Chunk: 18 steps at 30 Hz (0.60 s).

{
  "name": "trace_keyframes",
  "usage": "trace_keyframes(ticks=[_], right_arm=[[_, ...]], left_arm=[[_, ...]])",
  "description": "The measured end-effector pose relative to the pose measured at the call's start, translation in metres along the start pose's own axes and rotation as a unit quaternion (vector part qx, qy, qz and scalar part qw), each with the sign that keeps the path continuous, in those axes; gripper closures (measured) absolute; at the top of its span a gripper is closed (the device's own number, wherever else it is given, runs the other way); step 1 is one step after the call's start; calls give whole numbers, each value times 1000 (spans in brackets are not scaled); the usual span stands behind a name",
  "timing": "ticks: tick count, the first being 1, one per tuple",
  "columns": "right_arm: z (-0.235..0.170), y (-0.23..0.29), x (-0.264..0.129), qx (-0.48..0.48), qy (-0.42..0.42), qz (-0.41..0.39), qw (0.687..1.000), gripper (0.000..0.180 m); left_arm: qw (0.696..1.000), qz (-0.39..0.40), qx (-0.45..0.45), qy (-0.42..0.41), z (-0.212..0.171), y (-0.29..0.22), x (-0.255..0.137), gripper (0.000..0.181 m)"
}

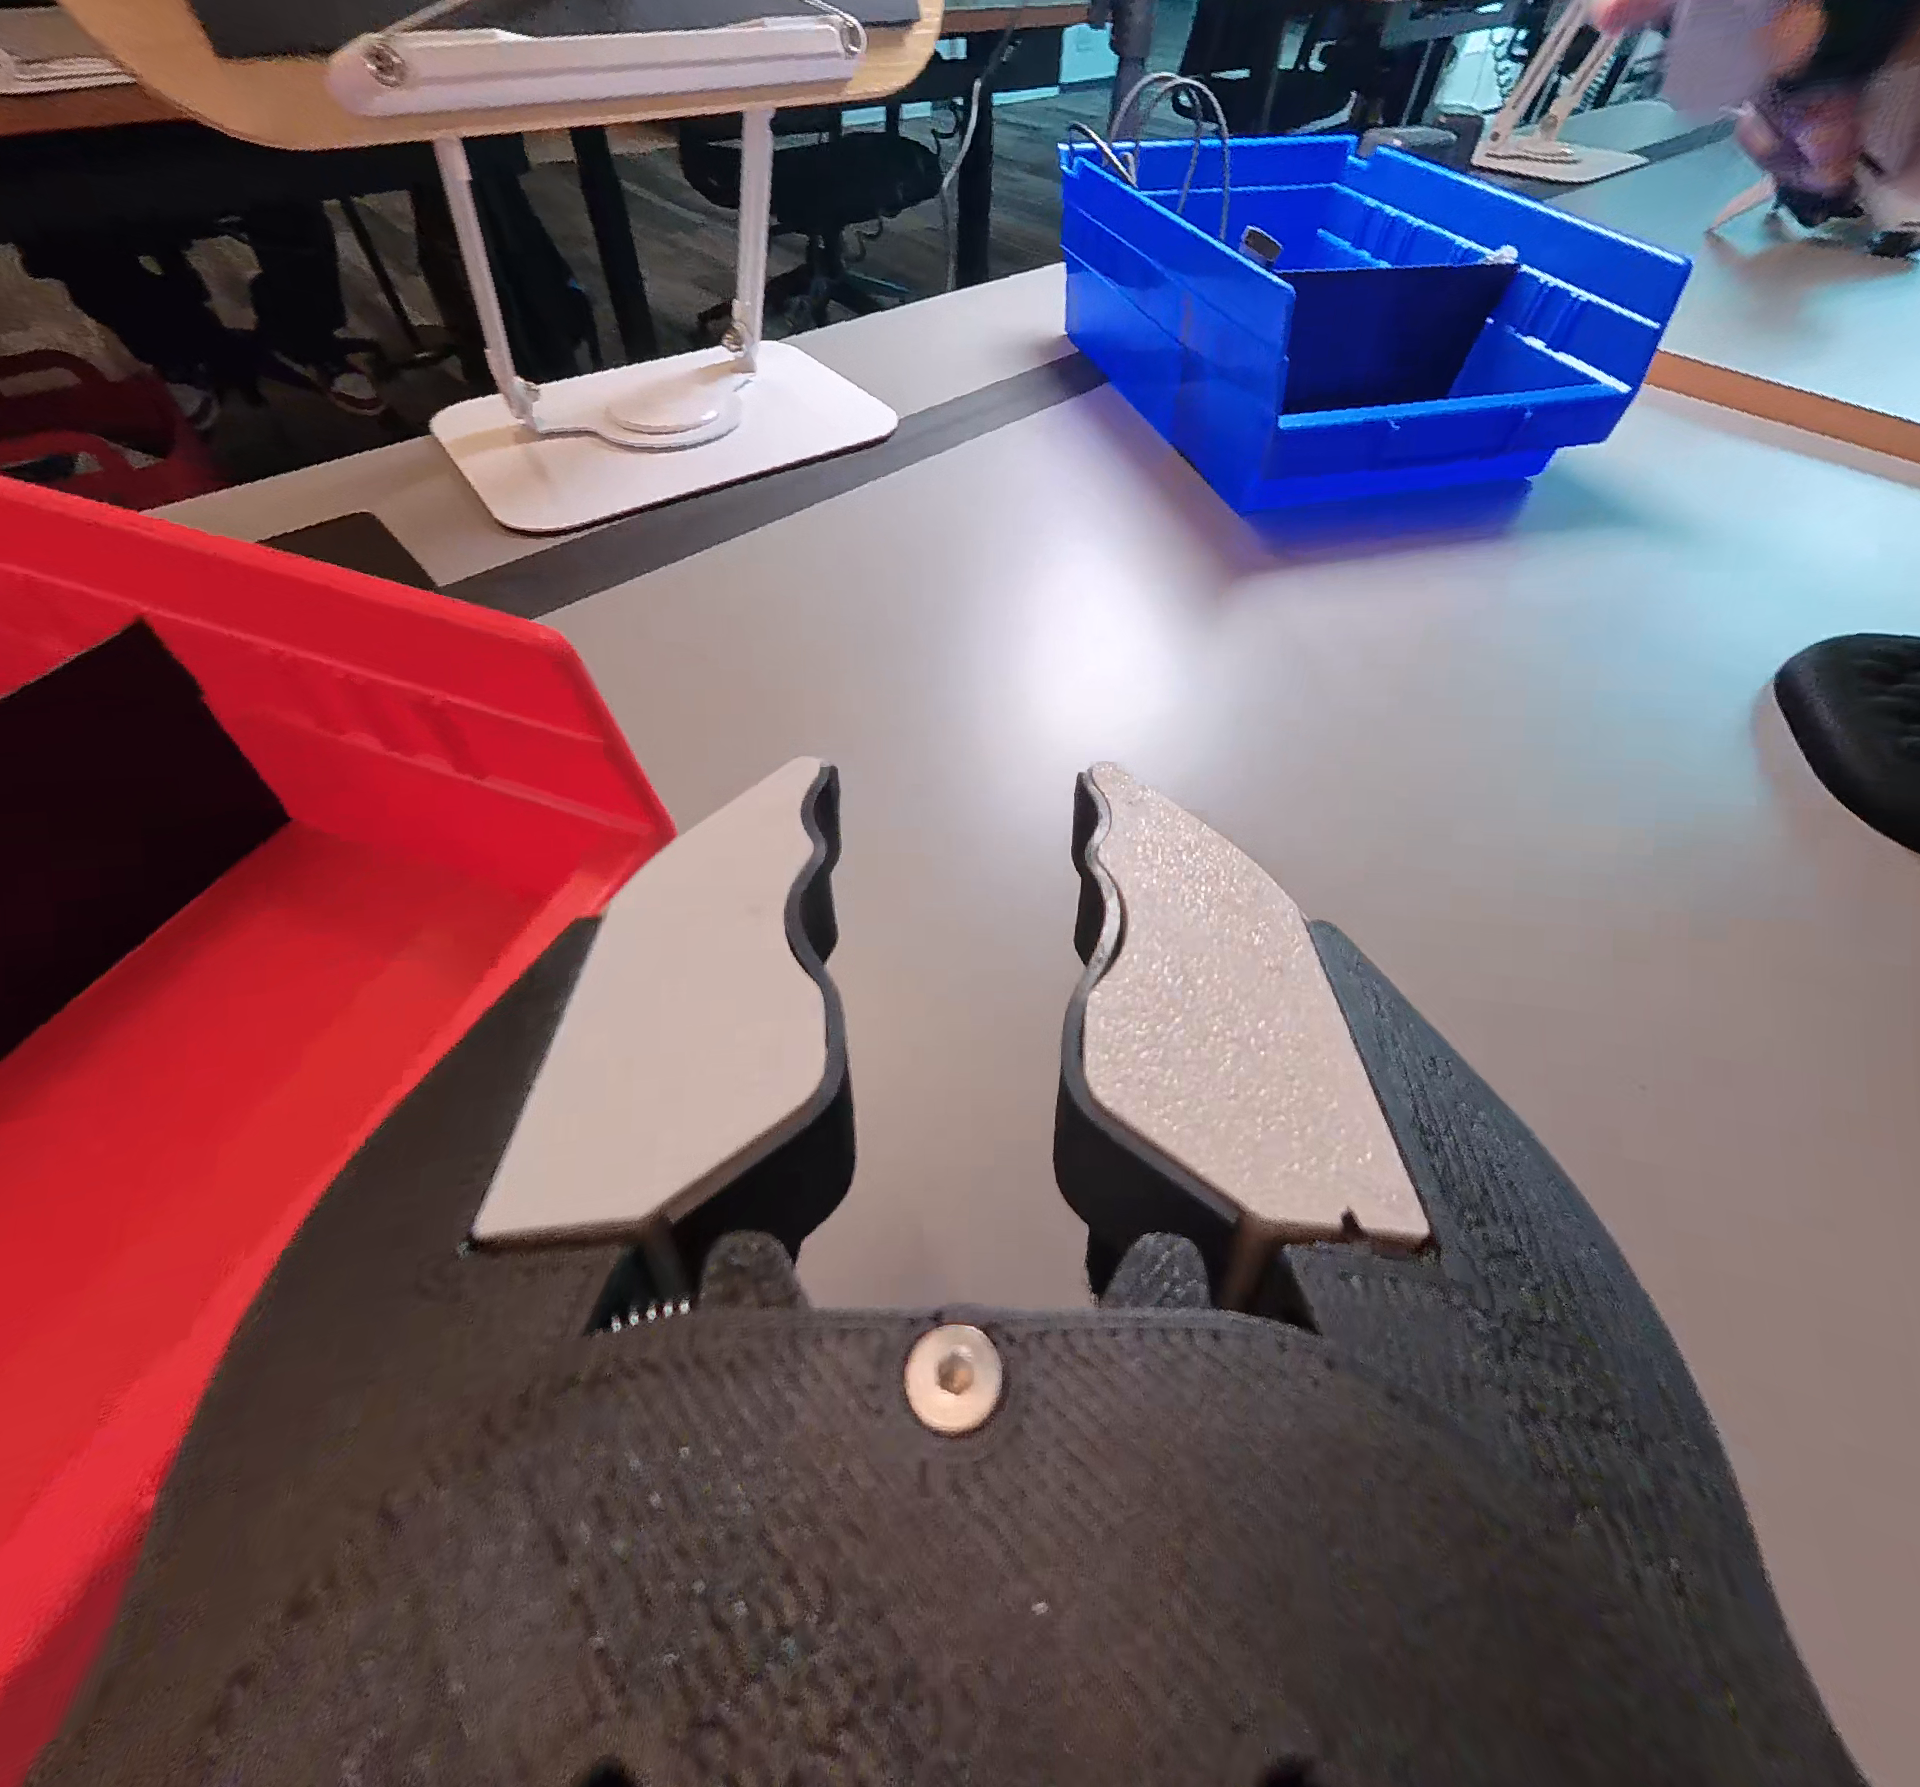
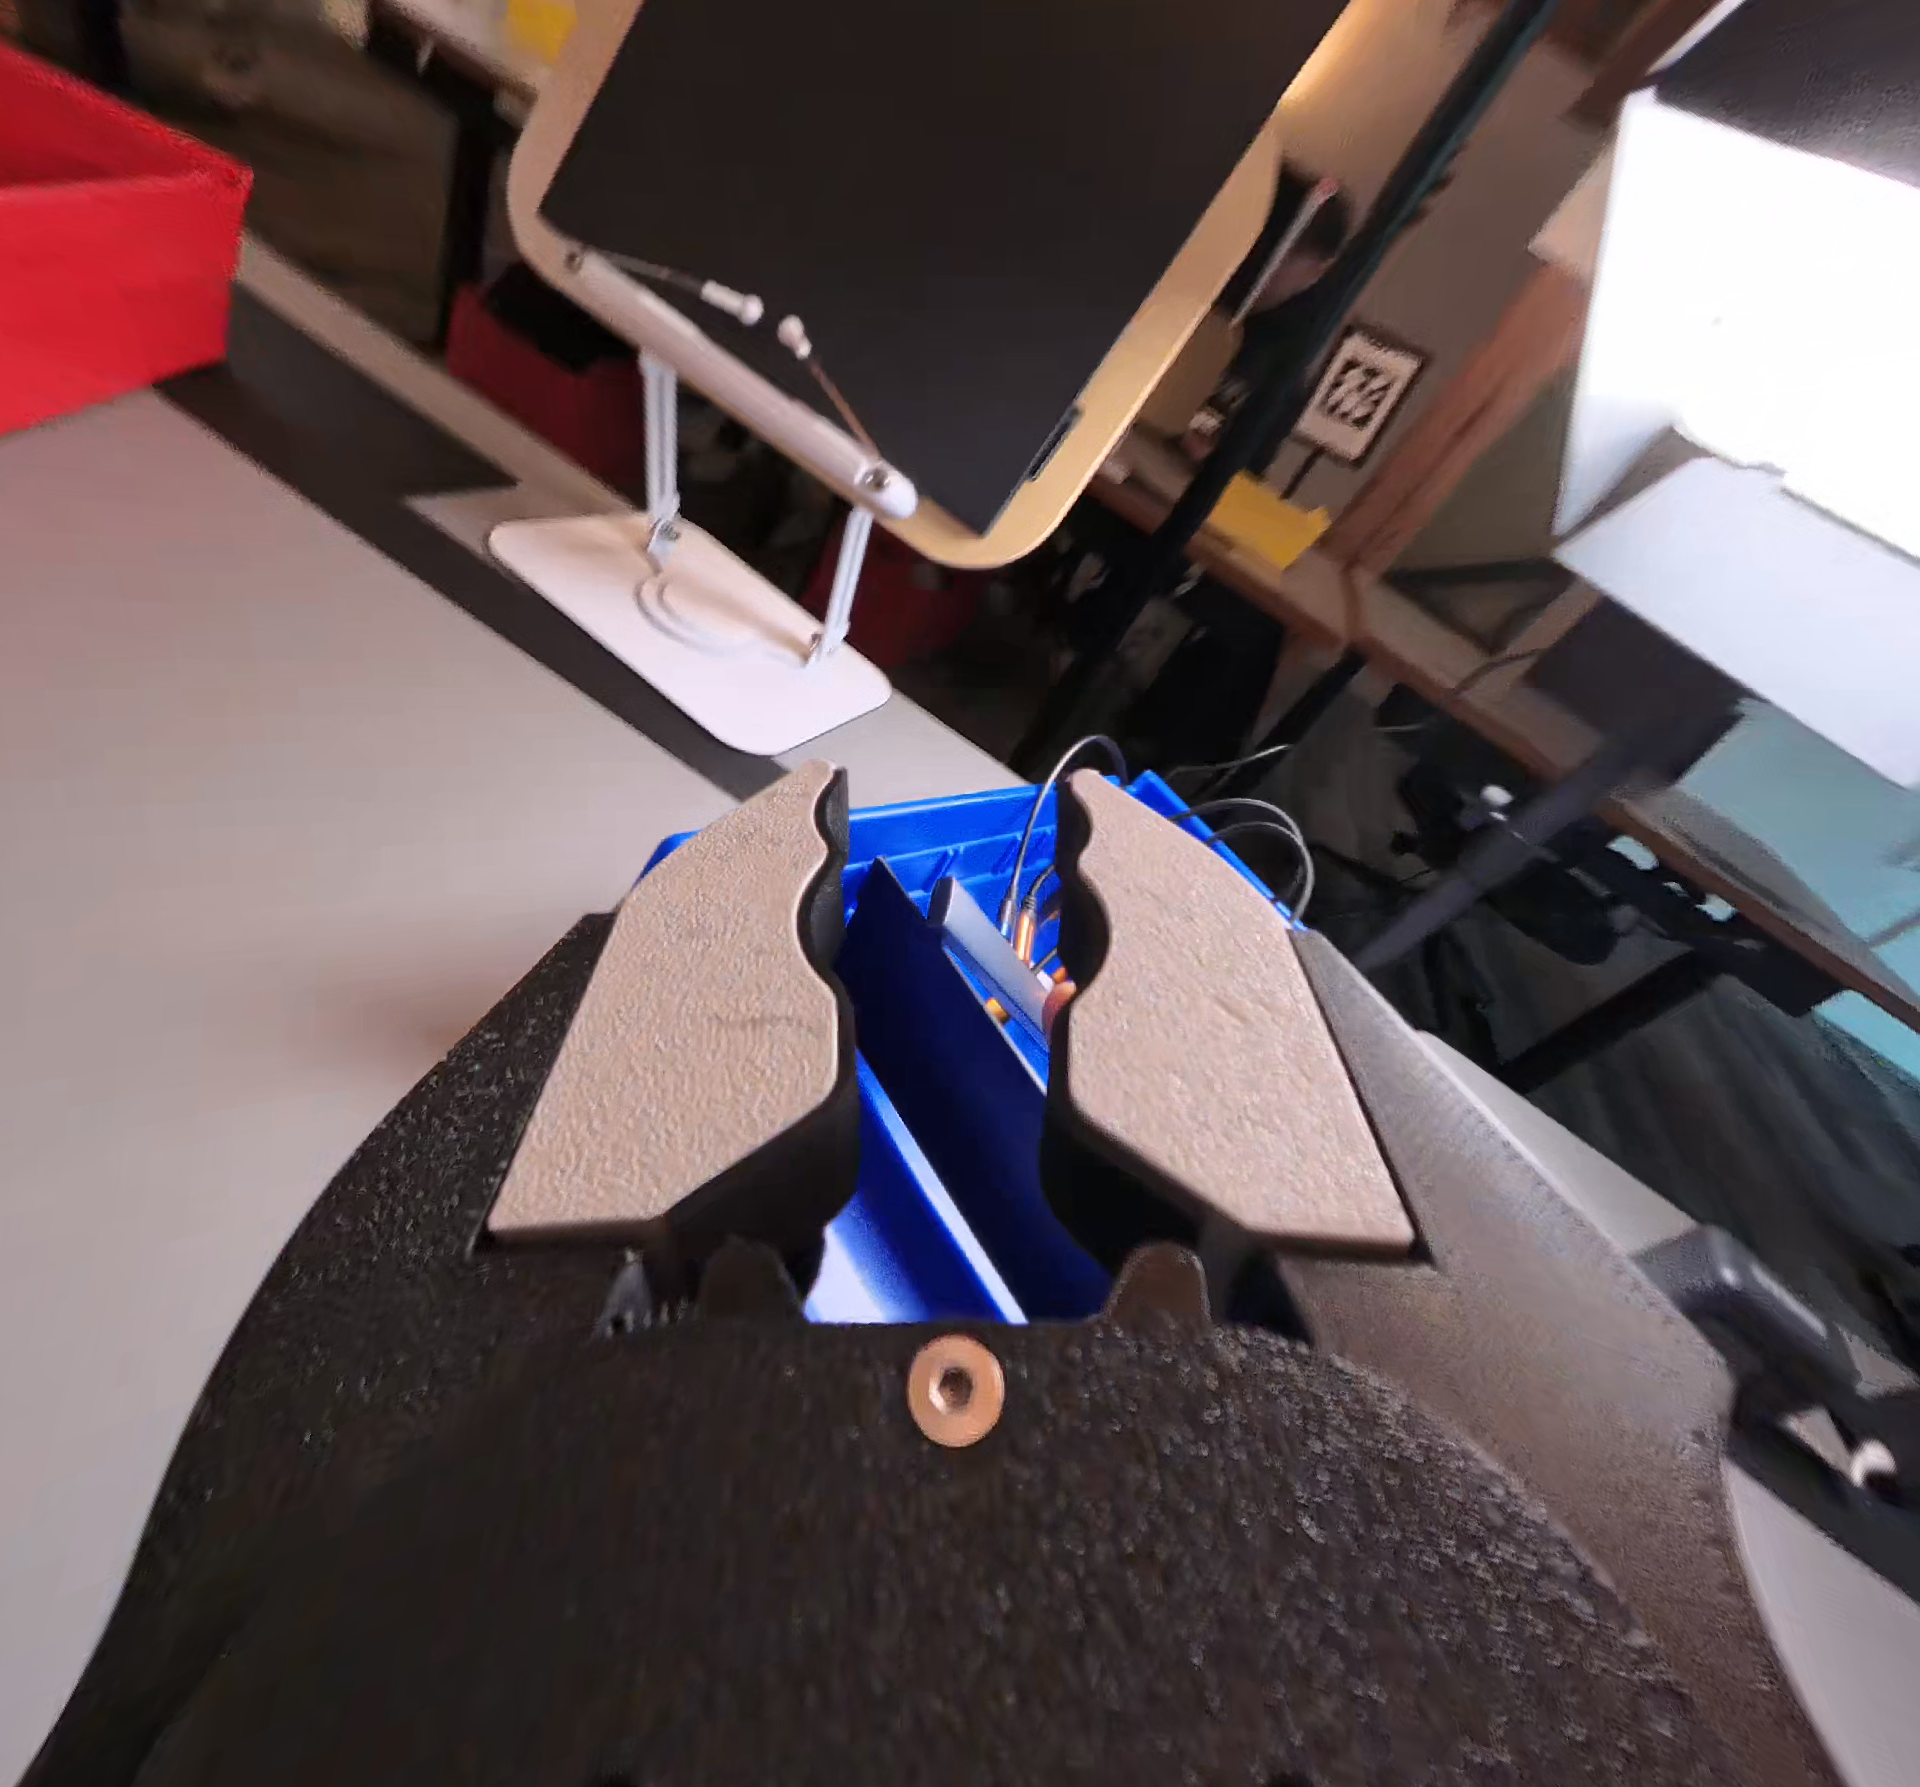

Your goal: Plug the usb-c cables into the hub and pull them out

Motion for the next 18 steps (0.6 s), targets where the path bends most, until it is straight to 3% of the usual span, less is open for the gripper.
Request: trace_keyframes(ticks=[4, 9, 13, 18], right_arm=[[-35, 33, -31, 40, -21, -47, 998, 141], [-74, 57, -35, -11, 60, -60, 996, 135], [-85, 56, -16, -61, 168, 1, 984, 130], [-93, 53, 19, -123, 286, 85, 947, 127]], left_arm=[[999, 51, -9, 5, 0, 17, -8, 137], [988, 132, -29, 79, -5, 54, -24, 139], [962, 176, 42, 206, -15, 77, -21, 129], [914, 152, 125, 355, -33, 92, 4, 120]])
Point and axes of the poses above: each gripper's, where its closed fingertips meet, x out along the fingers, z out of its top, y = z × x across the jaws, the point moved 8 cm from there along -x, back along the fingers, and after that the axes turned 5 degrees about y, right-handed, at the moved point
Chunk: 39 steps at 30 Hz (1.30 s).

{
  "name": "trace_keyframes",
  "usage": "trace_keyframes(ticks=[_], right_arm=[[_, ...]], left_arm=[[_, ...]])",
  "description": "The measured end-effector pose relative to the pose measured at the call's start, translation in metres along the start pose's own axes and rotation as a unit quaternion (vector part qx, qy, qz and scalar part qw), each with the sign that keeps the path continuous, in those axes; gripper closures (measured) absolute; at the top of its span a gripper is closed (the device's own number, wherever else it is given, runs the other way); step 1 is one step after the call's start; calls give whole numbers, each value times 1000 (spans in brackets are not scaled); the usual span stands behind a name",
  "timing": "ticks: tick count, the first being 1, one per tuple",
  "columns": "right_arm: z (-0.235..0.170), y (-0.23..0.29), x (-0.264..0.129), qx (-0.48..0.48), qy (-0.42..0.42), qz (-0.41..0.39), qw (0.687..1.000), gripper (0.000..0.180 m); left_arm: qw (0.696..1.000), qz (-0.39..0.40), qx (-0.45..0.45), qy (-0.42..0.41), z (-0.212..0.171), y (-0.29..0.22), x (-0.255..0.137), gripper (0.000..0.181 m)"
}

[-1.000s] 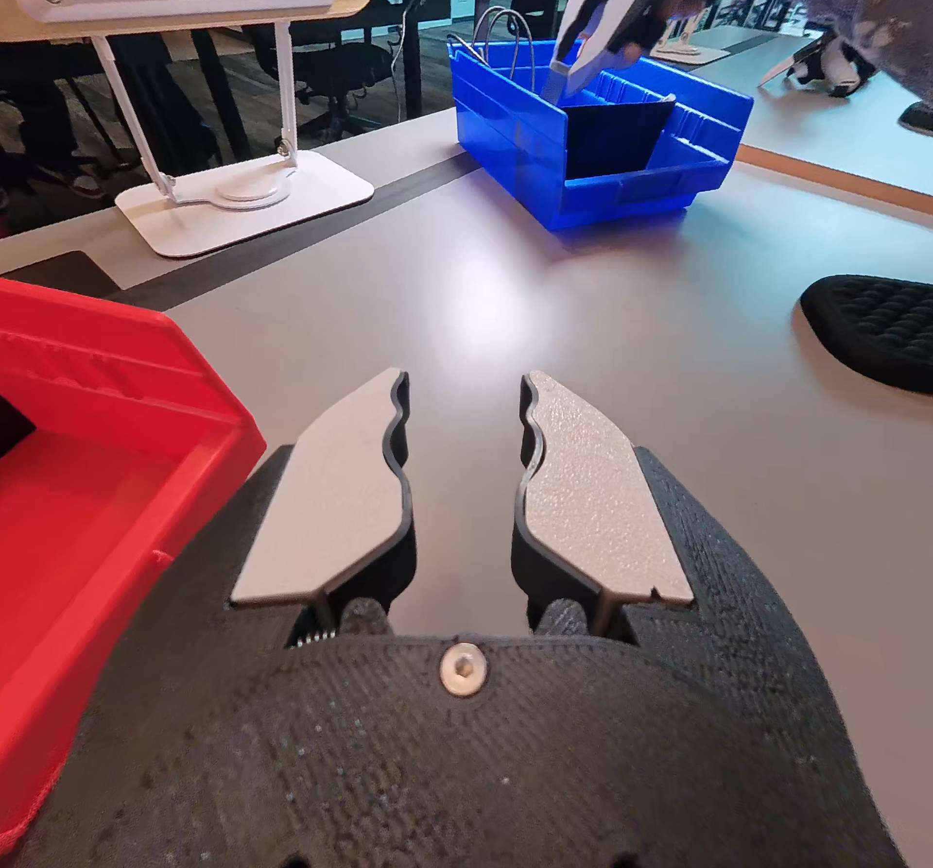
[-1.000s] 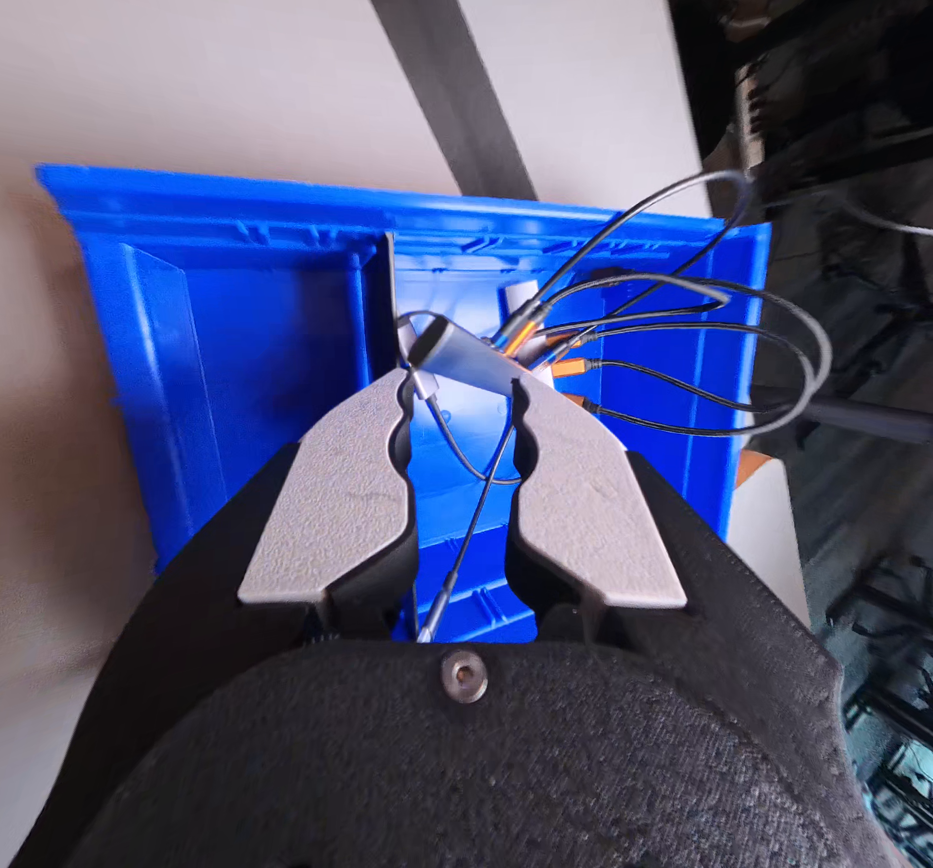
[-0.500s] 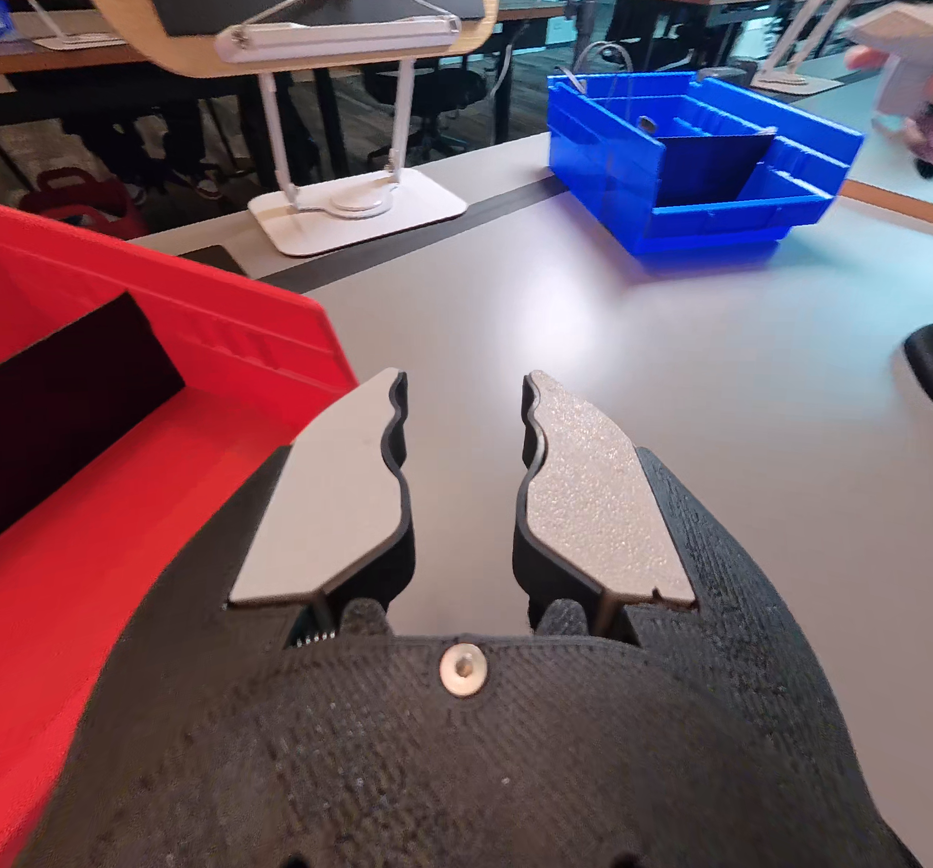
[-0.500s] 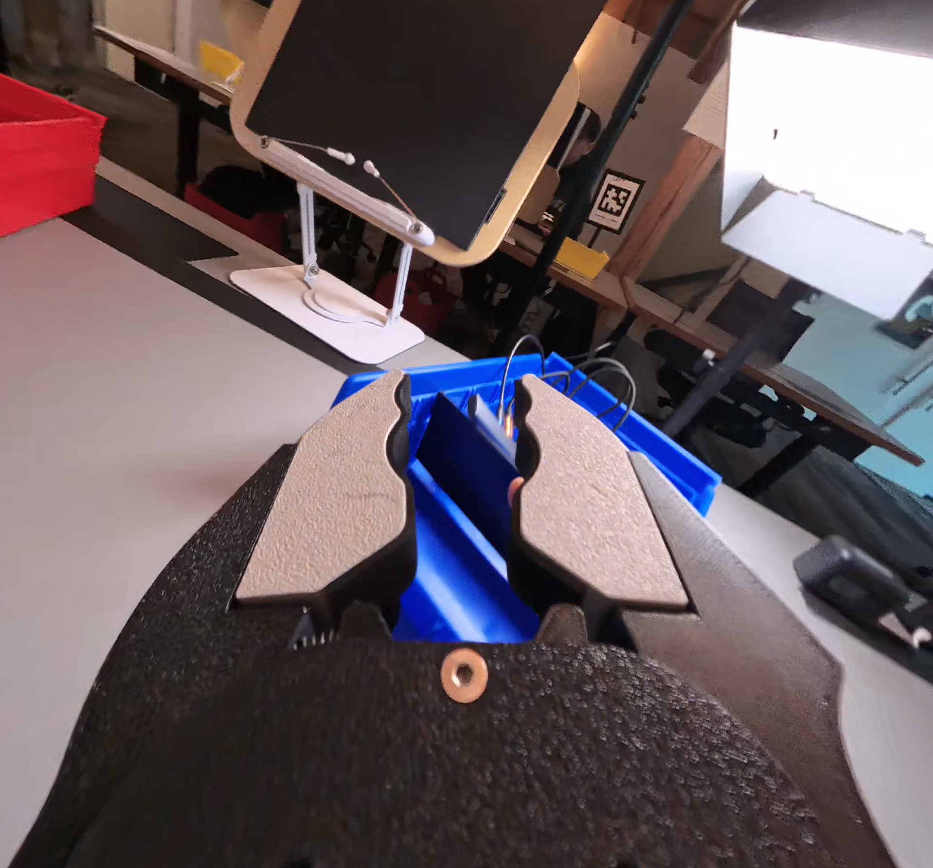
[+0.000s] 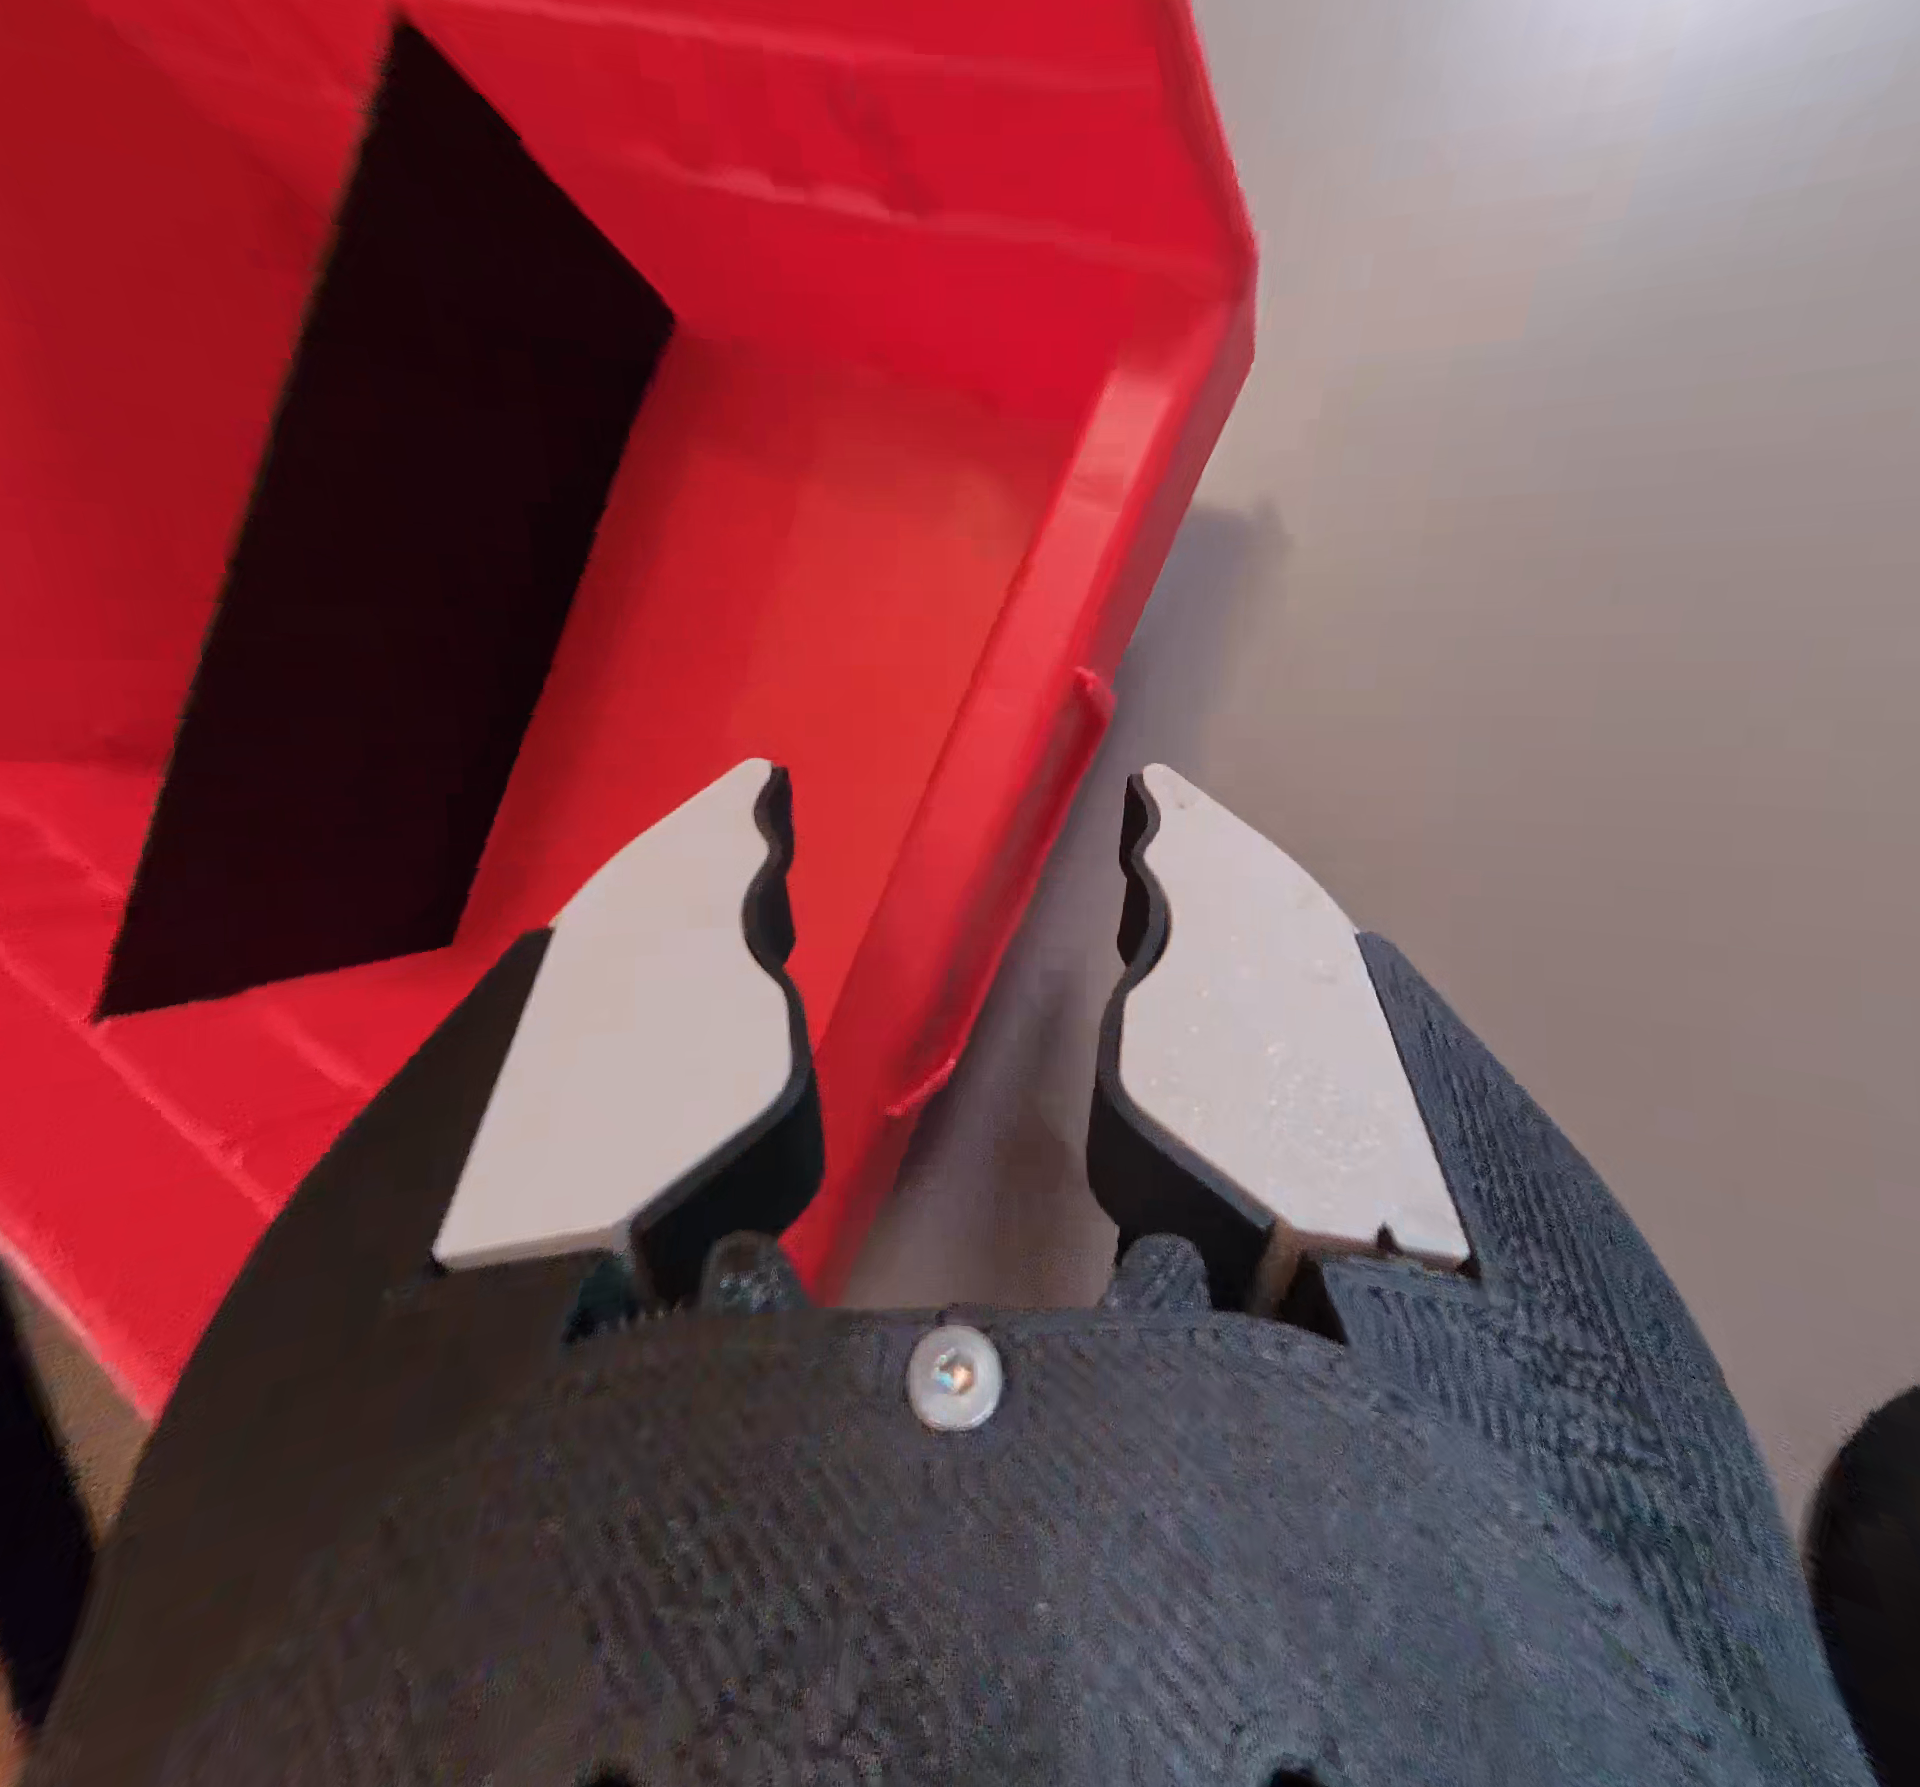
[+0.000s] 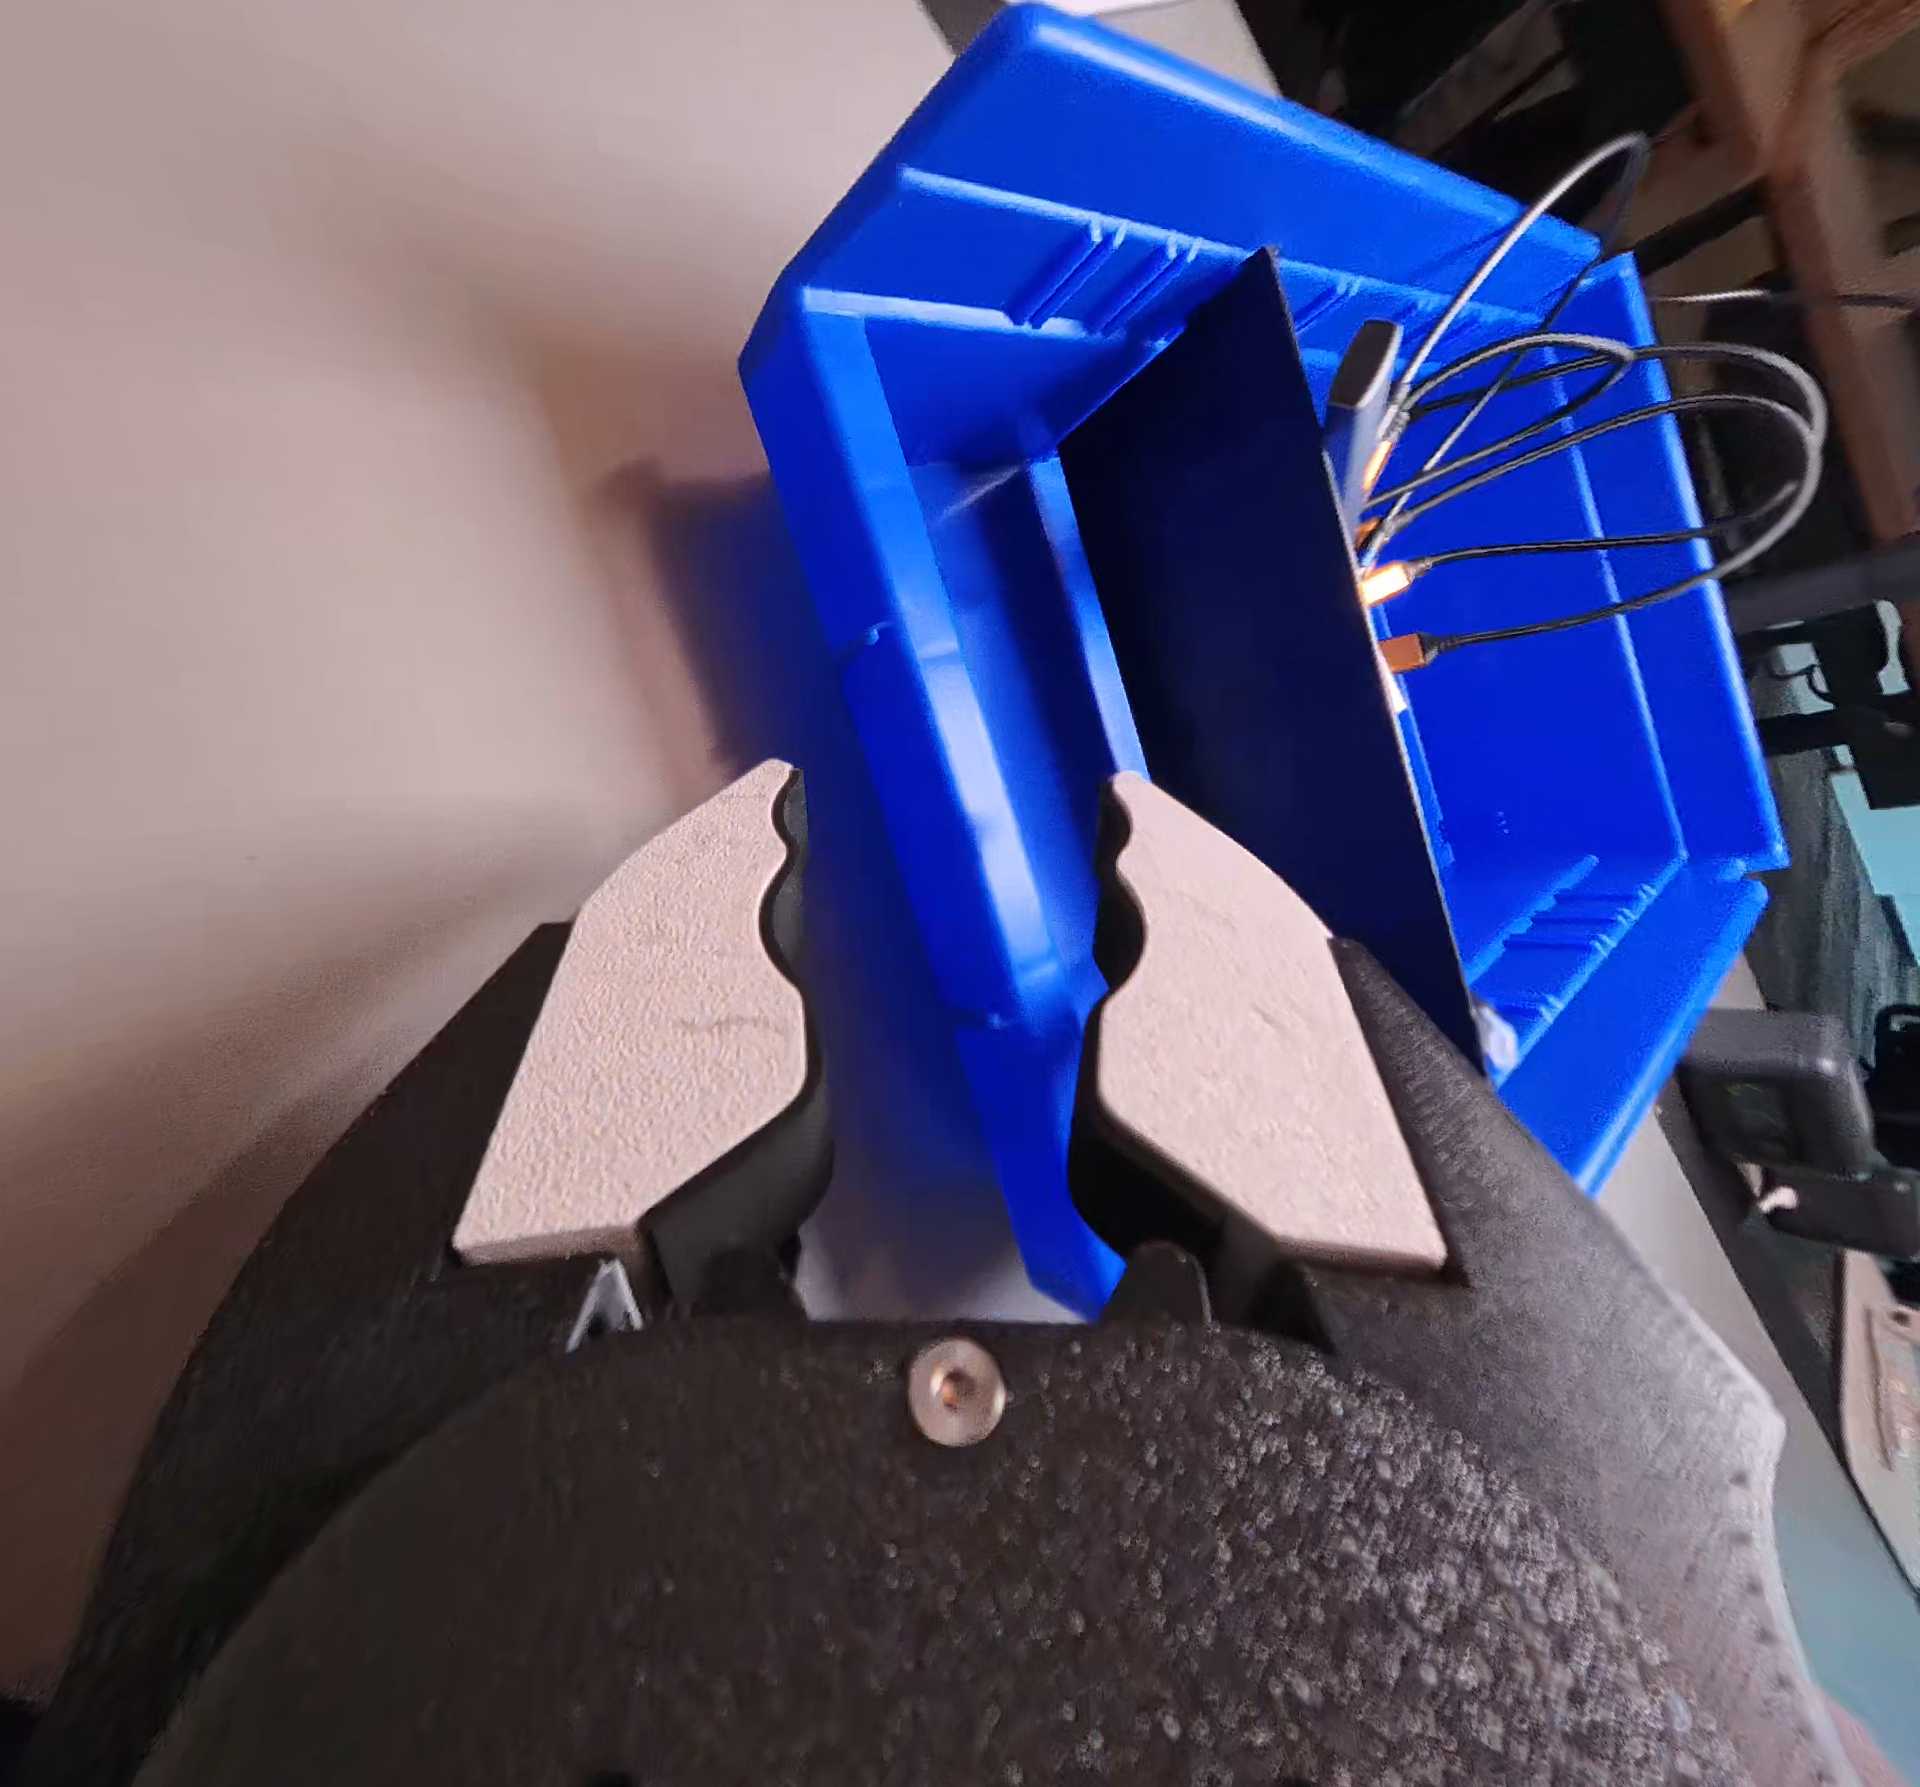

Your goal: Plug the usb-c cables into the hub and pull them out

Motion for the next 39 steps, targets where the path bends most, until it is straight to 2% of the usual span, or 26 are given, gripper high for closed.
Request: trace_keyframes(ticks=[3, 4, 5, 7, 10, 15, 20, 24, 27, 30, 32, 34, 36, 39], right_arm=[[9, -8, 20, -38, 50, 22, 998, 132], [13, -9, 24, -36, 53, 44, 997, 137], [17, -10, 27, -27, 58, 60, 996, 139], [23, -6, 32, -34, 61, 92, 993, 153], [30, -3, 35, -53, 67, 86, 993, 153], [34, 4, 30, -81, 58, 111, 989, 155], [34, 39, 0, -132, 40, 123, 983, 155], [25, 74, -35, -164, 9, 139, 977, 155], [16, 98, -61, -173, -16, 139, 975, 154], [7, 119, -89, -173, -45, 127, 976, 152], [5, 128, -121, -117, -114, 151, 975, 148], [-1, 122, -155, -18, -180, 152, 972, 149], [-21, 98, -178, 104, -219, 92, 966, 150], [-66, 64, -192, 275, -247, -30, 929, 148]], left_arm=[[997, 1, 58, 53, 3, -1, 19, 128], [996, -9, 69, 46, 7, -3, 22, 141], [996, -7, 82, 42, 11, -6, 25, 146], [993, 3, 109, 38, 21, -12, 28, 149], [990, 9, 130, 44, 35, -24, 30, 150], [977, -31, 210, 2, 63, -67, 26, 150], [946, -73, 310, -56, 95, -119, 21, 149], [921, -91, 364, -101, 119, -142, 23, 148], [917, -84, 369, -128, 134, -147, 29, 145], [931, -72, 333, -130, 139, -146, 28, 127], [939, -41, 310, -141, 135, -146, 21, 125], [945, -48, 272, -173, 127, -152, 4, 129], [948, -109, 211, -213, 120, -162, -17, 132], [927, -255, 80, -264, 117, -186, -45, 131]])
Point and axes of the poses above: each gripper's, where its closed fingertips meet, x out along the fingers, z out of its top, y = z × x across the jaws, the point moved 8 cm from there along -x, back along the fingers, and after that the axes turned 5 degrees about y, right-handed, at the moved point
